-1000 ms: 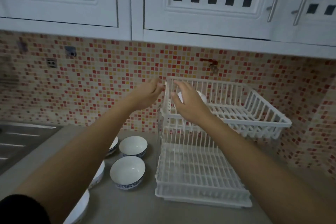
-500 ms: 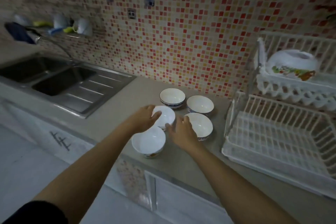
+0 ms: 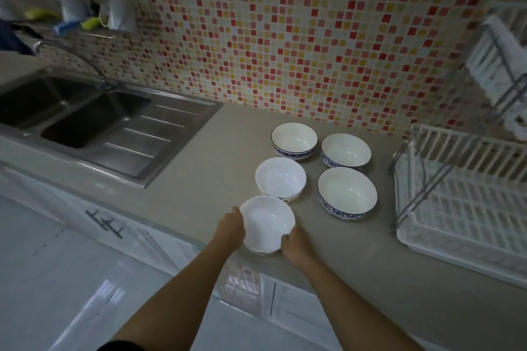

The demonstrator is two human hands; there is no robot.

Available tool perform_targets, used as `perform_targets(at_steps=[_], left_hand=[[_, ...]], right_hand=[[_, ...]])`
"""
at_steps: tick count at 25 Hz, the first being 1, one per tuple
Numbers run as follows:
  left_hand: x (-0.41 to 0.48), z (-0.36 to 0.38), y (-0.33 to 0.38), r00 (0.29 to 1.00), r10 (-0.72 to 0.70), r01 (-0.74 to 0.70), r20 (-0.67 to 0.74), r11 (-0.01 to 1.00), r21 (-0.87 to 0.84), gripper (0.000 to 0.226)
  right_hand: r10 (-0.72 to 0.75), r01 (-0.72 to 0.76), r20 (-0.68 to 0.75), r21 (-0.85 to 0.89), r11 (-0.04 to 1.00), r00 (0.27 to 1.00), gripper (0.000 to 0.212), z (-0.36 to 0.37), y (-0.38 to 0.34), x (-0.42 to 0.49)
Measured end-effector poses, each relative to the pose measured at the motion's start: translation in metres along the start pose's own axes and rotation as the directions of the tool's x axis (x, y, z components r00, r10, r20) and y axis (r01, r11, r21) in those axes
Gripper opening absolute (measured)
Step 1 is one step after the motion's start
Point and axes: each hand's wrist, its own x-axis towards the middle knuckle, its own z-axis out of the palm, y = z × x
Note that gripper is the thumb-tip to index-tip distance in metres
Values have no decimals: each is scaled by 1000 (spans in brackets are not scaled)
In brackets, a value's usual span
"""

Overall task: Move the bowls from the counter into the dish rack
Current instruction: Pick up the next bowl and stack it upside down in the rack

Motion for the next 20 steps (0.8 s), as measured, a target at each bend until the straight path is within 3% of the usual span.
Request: perform_targets(at_steps=[5,8,10,12,20], left_hand=[[-10,-58,10,995,55,-58,-85,998,-32,39],[-24,-120,43,957,155,-169,-244,985,-39,34],[-42,-161,79,894,256,-320,-368,939,-124,27],[-62,-191,119,828,321,-454,-460,865,-215,27],[-120,-218,273,615,396,-733,-682,605,-310,30]], right_hand=[[-168,171,-64,42,984,984,35,-30,-35,-10],[-299,308,-216,11,951,930,21,-82,-78,-30],[-374,396,-317,6,918,872,13,-128,-101,-46],[-428,454,-418,-41,890,801,27,-176,-113,-63],[-582,576,-660,-267,773,475,38,-347,-88,-144]])
